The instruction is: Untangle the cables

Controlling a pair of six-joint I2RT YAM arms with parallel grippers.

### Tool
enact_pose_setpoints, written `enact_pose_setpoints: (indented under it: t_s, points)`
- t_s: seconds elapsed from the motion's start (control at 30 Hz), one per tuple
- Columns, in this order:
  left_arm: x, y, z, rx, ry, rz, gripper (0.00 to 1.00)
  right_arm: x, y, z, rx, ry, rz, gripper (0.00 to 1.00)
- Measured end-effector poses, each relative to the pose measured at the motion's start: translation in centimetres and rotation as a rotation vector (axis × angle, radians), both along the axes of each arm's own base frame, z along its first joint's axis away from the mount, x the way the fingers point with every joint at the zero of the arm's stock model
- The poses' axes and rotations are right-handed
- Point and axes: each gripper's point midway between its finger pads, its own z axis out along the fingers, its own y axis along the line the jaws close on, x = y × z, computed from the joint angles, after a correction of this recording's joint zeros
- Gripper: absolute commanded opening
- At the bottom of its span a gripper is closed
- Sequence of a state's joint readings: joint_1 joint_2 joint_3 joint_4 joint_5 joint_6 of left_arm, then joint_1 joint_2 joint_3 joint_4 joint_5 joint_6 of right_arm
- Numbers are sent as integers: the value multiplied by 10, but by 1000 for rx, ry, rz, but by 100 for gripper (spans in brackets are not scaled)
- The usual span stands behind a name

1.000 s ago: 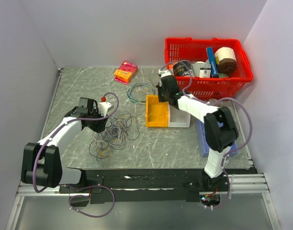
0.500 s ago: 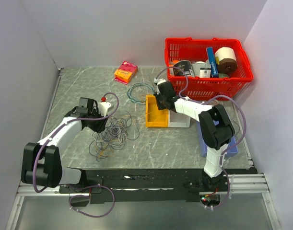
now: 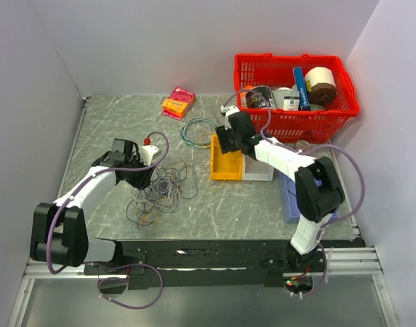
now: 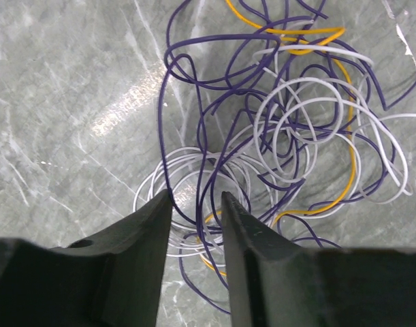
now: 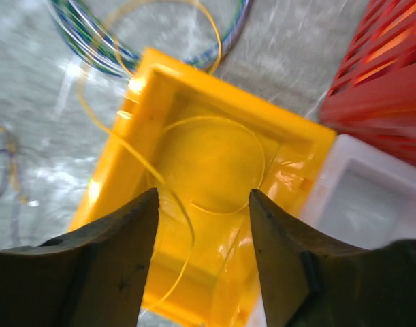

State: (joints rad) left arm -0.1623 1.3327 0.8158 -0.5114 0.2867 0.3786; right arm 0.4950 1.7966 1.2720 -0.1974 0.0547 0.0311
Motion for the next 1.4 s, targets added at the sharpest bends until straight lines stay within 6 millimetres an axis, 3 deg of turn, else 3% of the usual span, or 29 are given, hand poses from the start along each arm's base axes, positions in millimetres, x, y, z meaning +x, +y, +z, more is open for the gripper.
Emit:
enact_pose_setpoints:
  t_s: [0.17,0.27,0.33,0.47,0.57,0.7,0.83,0.93,0.97,1.03,1.2,1.33,1.37,1.4]
  points:
    - [-2,-2,1,-10,11,-4,54,-6,7,55,64,-97,40,84]
    - [-1,-2,3,-12,9,-3,59,-17,24,80,109,-137,114,92]
    - [0,-2,5,-13,7,1,62,-32,52,91,165,-140,218,100]
    - [0,1,13,-12,-6,12,69,-64,117,95,275,-78,417,99]
    - [1,5,21,-14,-23,27,70,-79,169,90,354,-24,535,96]
    - [4,13,30,-16,-47,55,71,-87,212,57,429,92,590,81]
    - [4,22,29,-17,-41,88,69,-85,230,15,461,218,577,69]
    - [7,26,25,-31,-29,107,68,-76,245,-1,470,252,569,51]
    - [8,25,23,-39,-21,111,68,-75,248,-2,471,252,572,39]
    - [9,24,18,-52,-5,112,67,-75,255,-4,475,256,575,30]
    - [10,15,12,-100,26,99,64,-78,258,-4,475,261,574,29]
    - [11,10,6,-125,48,100,49,-77,258,-2,465,253,579,10]
    - [12,9,5,-129,54,100,45,-77,258,-1,463,251,581,0]
    - [12,9,3,-133,61,101,40,-77,258,-2,459,254,581,0]
